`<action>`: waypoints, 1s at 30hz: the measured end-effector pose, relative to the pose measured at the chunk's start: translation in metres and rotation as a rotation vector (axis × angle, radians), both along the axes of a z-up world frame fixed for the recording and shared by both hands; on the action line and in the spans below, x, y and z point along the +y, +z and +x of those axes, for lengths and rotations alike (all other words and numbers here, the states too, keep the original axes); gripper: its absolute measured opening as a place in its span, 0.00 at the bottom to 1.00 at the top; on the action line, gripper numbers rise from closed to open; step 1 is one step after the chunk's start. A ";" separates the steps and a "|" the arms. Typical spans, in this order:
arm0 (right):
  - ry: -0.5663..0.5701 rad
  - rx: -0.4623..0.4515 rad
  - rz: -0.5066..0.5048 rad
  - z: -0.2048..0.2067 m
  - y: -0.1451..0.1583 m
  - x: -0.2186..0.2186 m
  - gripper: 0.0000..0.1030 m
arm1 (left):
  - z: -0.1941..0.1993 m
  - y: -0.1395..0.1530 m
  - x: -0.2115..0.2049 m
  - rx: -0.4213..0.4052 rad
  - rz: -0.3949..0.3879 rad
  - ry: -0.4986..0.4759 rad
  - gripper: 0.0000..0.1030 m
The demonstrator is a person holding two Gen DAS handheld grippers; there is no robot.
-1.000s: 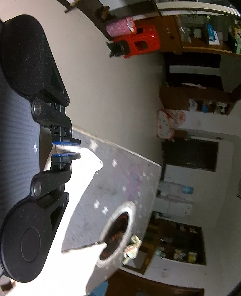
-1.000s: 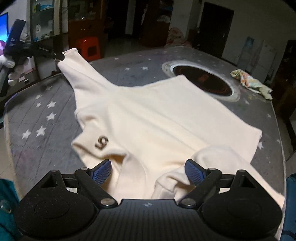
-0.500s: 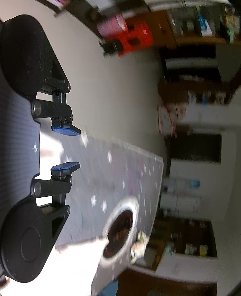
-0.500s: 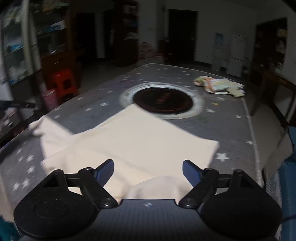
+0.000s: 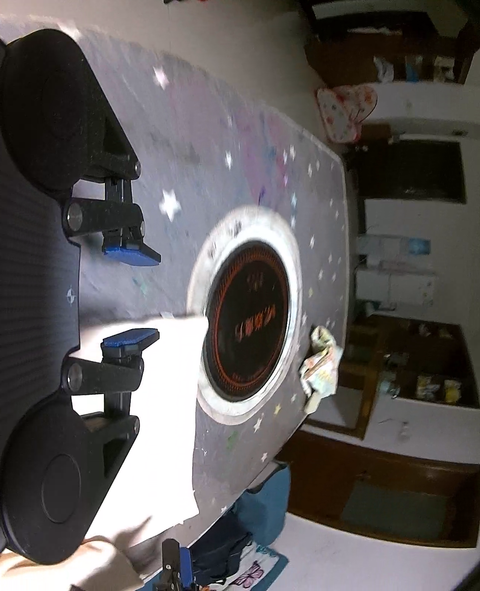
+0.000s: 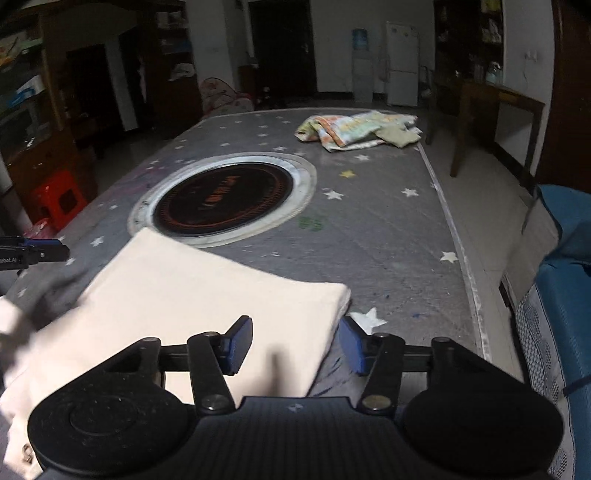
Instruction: Fold clothes
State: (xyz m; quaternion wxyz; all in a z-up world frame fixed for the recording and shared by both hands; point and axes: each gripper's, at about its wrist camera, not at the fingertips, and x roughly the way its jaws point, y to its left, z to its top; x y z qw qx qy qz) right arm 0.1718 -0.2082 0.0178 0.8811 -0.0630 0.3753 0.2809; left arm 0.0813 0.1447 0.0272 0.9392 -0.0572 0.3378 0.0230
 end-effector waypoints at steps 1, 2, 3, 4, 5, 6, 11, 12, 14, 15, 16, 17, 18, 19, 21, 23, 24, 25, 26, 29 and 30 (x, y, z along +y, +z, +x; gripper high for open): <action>-0.005 0.007 -0.001 0.005 -0.003 0.001 0.48 | 0.009 -0.002 -0.004 0.004 0.001 -0.013 0.43; -0.011 0.014 -0.002 0.011 -0.007 0.002 0.48 | 0.017 -0.004 -0.008 0.007 0.007 -0.013 0.43; -0.016 0.020 -0.004 0.016 -0.010 0.003 0.46 | 0.027 -0.007 -0.011 0.013 0.012 -0.019 0.44; -0.020 0.027 -0.005 0.020 -0.013 0.004 0.45 | 0.035 -0.009 -0.014 0.019 0.013 -0.031 0.45; -0.021 0.032 -0.006 0.024 -0.016 0.005 0.42 | 0.041 -0.012 -0.015 0.028 0.023 -0.034 0.45; -0.021 0.038 -0.009 0.027 -0.019 0.006 0.39 | 0.047 -0.015 -0.017 0.037 0.033 -0.037 0.45; -0.011 0.032 -0.019 0.035 -0.025 0.012 0.22 | 0.071 -0.030 -0.020 0.069 0.059 -0.041 0.39; -0.006 0.027 -0.018 0.036 -0.025 0.013 0.16 | 0.074 -0.033 -0.020 0.074 0.056 -0.044 0.33; 0.007 0.009 -0.022 0.039 -0.024 0.016 0.11 | 0.077 -0.038 -0.019 0.074 0.043 -0.054 0.14; 0.012 0.000 -0.025 0.040 -0.023 0.019 0.09 | 0.078 -0.041 -0.019 0.073 0.037 -0.060 0.10; 0.015 -0.012 -0.027 0.041 -0.022 0.021 0.06 | 0.078 -0.041 -0.018 0.068 0.036 -0.060 0.09; 0.018 -0.025 -0.030 0.043 -0.020 0.024 0.05 | 0.077 -0.039 -0.017 0.061 0.041 -0.051 0.09; 0.021 -0.041 -0.033 0.045 -0.018 0.027 0.04 | 0.076 -0.037 -0.015 0.049 0.053 -0.038 0.09; 0.024 -0.056 -0.035 0.048 -0.016 0.030 0.04 | 0.075 -0.035 -0.014 0.035 0.064 -0.029 0.08; 0.028 -0.081 -0.032 0.055 -0.011 0.037 0.03 | 0.073 -0.028 -0.008 0.006 0.061 -0.005 0.08; 0.028 -0.103 -0.026 0.061 -0.007 0.045 0.03 | 0.073 -0.024 0.000 -0.009 0.048 0.017 0.09; 0.027 -0.113 -0.024 0.065 -0.005 0.049 0.03 | 0.075 -0.024 0.003 -0.011 0.058 0.031 0.09; 0.024 -0.123 -0.024 0.069 -0.004 0.054 0.03 | 0.076 -0.024 0.005 -0.011 0.067 0.045 0.09; 0.022 -0.125 -0.022 0.073 -0.003 0.059 0.05 | 0.077 -0.025 0.008 -0.005 0.068 0.052 0.09; 0.043 -0.083 -0.024 0.075 -0.003 0.065 0.26 | 0.078 -0.033 0.014 0.018 0.062 0.071 0.09; 0.047 -0.082 -0.038 0.073 -0.005 0.066 0.36 | 0.077 -0.035 0.016 0.020 0.060 0.073 0.09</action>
